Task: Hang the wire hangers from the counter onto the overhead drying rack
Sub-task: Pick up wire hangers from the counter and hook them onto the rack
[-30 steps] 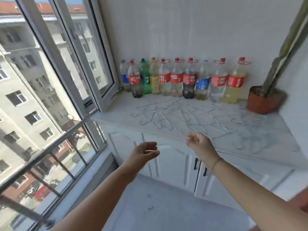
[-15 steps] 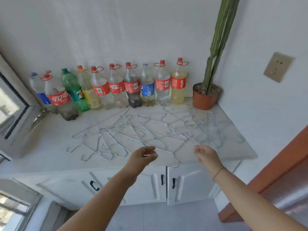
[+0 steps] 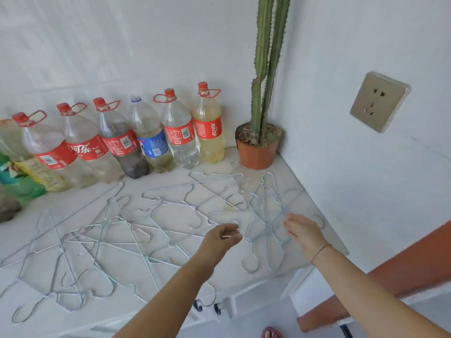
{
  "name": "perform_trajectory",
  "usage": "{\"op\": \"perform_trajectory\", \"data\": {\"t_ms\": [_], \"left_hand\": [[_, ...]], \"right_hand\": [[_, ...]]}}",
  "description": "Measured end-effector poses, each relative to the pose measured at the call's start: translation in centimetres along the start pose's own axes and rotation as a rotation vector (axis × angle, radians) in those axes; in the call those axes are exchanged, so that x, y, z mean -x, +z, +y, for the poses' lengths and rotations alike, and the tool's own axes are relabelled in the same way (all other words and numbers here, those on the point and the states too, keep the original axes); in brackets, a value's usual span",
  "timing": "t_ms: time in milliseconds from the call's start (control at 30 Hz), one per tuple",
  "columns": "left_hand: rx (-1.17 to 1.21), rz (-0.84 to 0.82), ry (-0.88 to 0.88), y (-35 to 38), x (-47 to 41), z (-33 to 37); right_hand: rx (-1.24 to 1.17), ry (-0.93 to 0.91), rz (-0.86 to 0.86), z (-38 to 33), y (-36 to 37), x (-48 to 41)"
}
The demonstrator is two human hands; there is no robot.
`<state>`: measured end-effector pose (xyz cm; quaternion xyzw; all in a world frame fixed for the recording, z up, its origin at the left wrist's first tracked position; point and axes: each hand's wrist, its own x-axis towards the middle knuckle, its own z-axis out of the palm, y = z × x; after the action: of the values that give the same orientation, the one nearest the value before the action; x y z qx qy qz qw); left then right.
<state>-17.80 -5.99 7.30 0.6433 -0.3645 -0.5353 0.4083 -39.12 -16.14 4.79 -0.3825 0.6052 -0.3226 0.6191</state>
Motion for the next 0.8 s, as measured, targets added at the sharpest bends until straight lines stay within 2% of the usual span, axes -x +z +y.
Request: {"op": "perform_trajectory", "data": {"t_ms": [367, 467, 600, 800], "left_hand": [[0.032, 0.048, -0.14, 3.5, -7.8, -0.2], [0.051, 0.074, -0.169, 2.9, -9.0, -0.5], [0.08, 0.074, -0.208, 2.4, -10.7, -0.1], [0.023, 0.051, -0.177, 2.9, -12.9, 2.1]], "right_hand": [[-0.322, 0.253, -0.257, -3.8, 4.6, -8.7], [-0.311, 0.286, -0.176, -3.6, 5.9, -10.4], [-0.366, 0.319, -0.178, -3.9, 6.6, -11.2], [-0.465, 0.372, -0.195, -4.2, 6.6, -11.0]]}}
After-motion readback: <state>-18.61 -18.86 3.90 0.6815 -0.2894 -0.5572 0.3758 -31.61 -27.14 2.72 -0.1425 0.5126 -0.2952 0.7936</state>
